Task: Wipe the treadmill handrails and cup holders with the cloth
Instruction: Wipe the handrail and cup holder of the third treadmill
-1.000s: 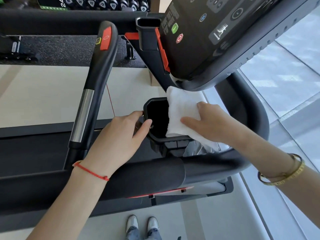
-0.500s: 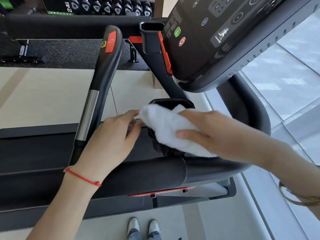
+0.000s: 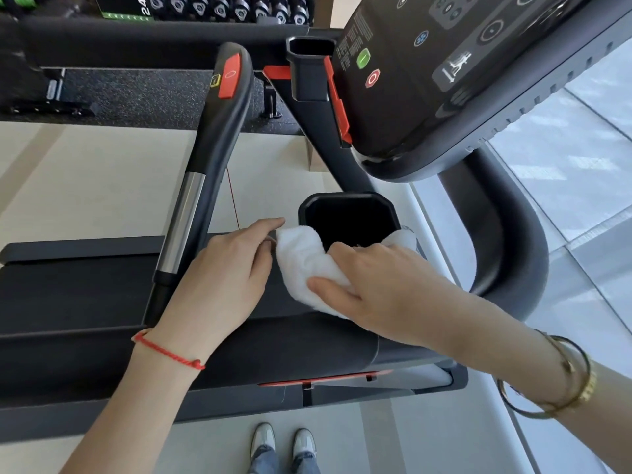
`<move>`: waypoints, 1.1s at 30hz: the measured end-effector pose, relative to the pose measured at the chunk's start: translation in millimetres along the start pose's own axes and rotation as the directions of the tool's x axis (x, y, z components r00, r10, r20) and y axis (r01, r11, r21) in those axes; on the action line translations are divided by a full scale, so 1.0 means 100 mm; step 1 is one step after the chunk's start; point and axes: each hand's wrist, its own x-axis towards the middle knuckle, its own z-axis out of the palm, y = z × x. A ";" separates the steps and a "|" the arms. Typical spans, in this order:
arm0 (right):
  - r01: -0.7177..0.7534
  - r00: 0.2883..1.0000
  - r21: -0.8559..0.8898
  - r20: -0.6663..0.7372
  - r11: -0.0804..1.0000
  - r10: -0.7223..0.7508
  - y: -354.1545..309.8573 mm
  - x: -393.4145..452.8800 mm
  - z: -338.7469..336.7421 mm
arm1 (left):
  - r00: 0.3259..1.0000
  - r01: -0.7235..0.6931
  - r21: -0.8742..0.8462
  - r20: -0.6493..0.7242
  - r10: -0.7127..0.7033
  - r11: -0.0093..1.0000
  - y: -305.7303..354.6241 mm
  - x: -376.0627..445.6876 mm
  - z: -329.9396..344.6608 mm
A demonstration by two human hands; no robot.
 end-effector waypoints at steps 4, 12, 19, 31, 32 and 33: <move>-0.037 0.998 -0.073 -0.060 0.997 0.033 -0.02 0.03 0.02 | 1.000 0.010 -0.011 -0.003 -0.010 1.000 -0.01 -0.02 -0.01; -0.154 0.973 0.015 -0.172 0.988 0.155 -0.31 0.35 0.14 | 1.000 -0.004 0.000 -0.029 0.004 1.000 0.00 -0.13 -0.08; -0.263 0.965 0.203 0.039 0.943 0.260 -0.18 0.68 0.00 | 0.999 -0.005 0.015 -0.049 0.006 1.000 0.01 -0.38 -0.18; -0.033 0.999 0.166 -0.019 0.986 0.037 -0.11 0.05 -0.13 | 0.995 -0.069 0.025 -0.075 0.071 0.997 -0.04 -0.72 -0.22; -0.009 0.999 0.198 -0.032 0.980 0.016 -0.08 -0.01 -0.16 | 0.994 -0.073 0.023 -0.081 0.075 0.997 -0.05 -0.73 -0.22; 0.014 0.999 0.229 -0.043 0.973 -0.005 -0.04 -0.08 -0.18 | 0.993 -0.079 0.024 -0.084 0.081 0.997 -0.06 -0.75 -0.23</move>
